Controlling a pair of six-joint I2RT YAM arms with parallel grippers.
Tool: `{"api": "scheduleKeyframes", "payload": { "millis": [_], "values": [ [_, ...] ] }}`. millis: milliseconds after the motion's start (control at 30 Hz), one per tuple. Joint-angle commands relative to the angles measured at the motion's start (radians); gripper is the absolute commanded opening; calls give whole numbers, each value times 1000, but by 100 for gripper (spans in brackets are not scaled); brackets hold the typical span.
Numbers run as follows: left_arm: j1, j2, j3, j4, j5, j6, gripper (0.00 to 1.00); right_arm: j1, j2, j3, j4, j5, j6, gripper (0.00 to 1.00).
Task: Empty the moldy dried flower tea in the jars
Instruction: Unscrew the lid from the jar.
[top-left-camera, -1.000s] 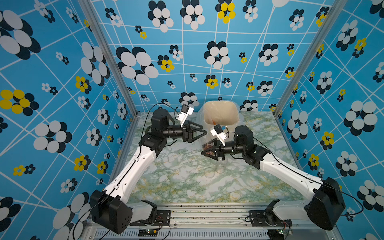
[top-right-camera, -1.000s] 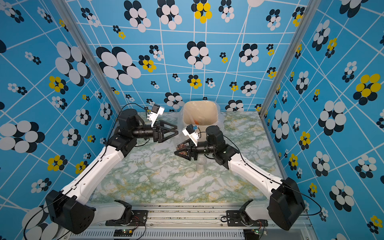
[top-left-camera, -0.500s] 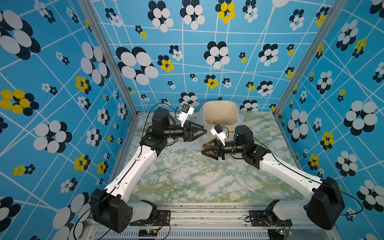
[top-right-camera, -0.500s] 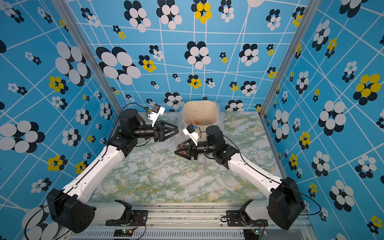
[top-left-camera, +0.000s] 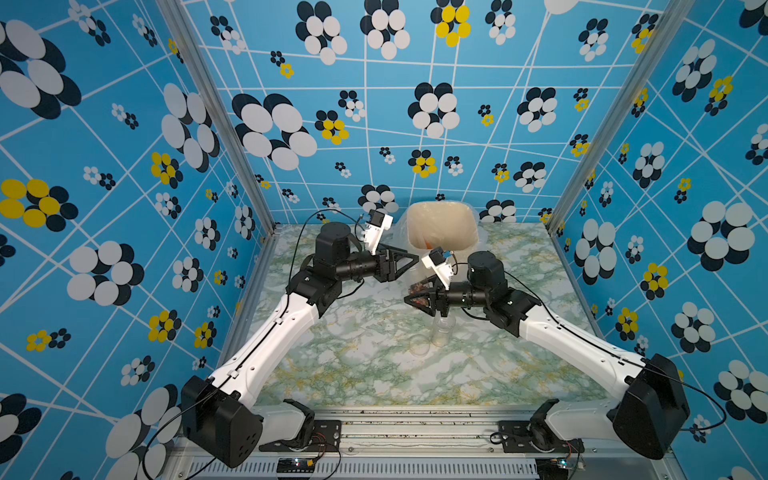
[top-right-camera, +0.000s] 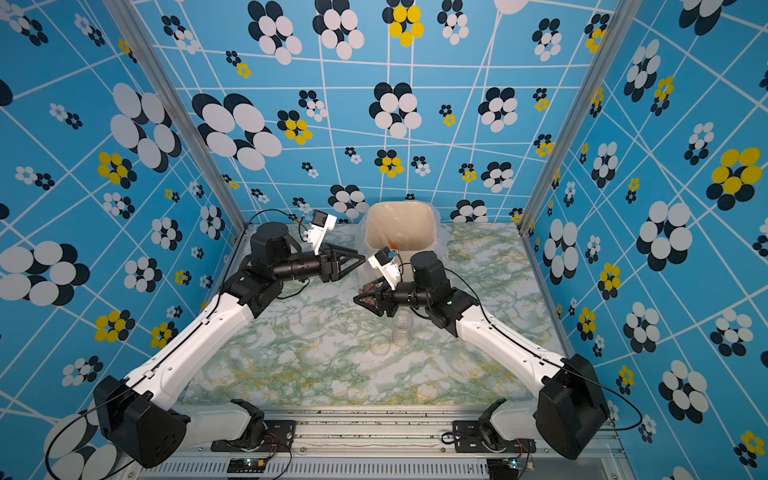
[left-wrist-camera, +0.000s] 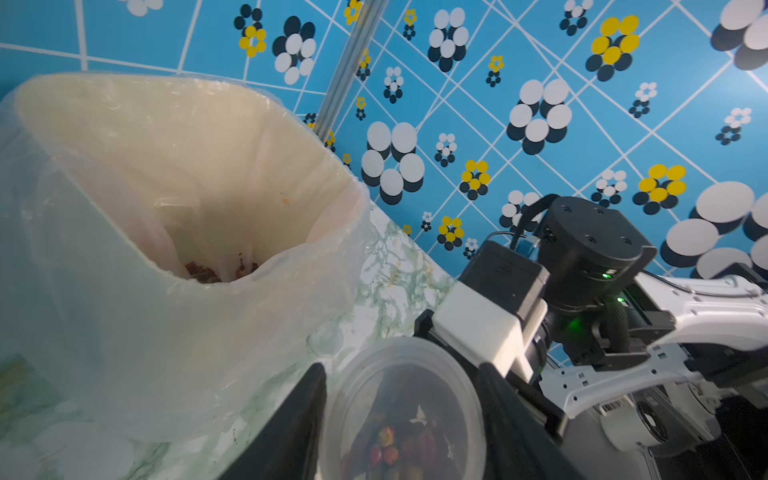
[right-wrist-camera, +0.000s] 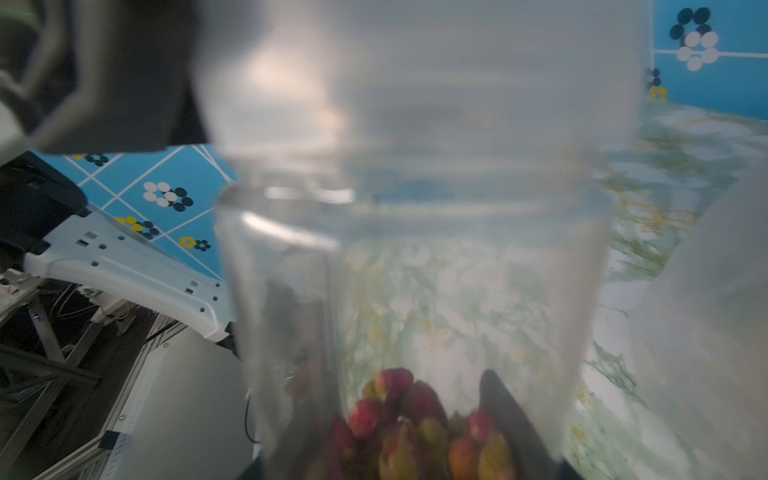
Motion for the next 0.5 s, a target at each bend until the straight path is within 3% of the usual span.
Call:
{"api": "scheduleKeyframes", "payload": {
  "millis": [0,167,333,467],
  "values": [
    [-64,-39,14,-100,-289,-33,38,3,-13,39,-3,183,-44,0],
    [-107,-68,6,-81,-429,-99,37,26,-11,39,-27,338,-89,0],
    [-108,-39,31,-83,-380,-122,38,48,-10,40,-42,403,-130,0],
    [-102,-31,31,-53,-302,-109,42,52,-19,28,-29,379,-135,0]
  ]
}}
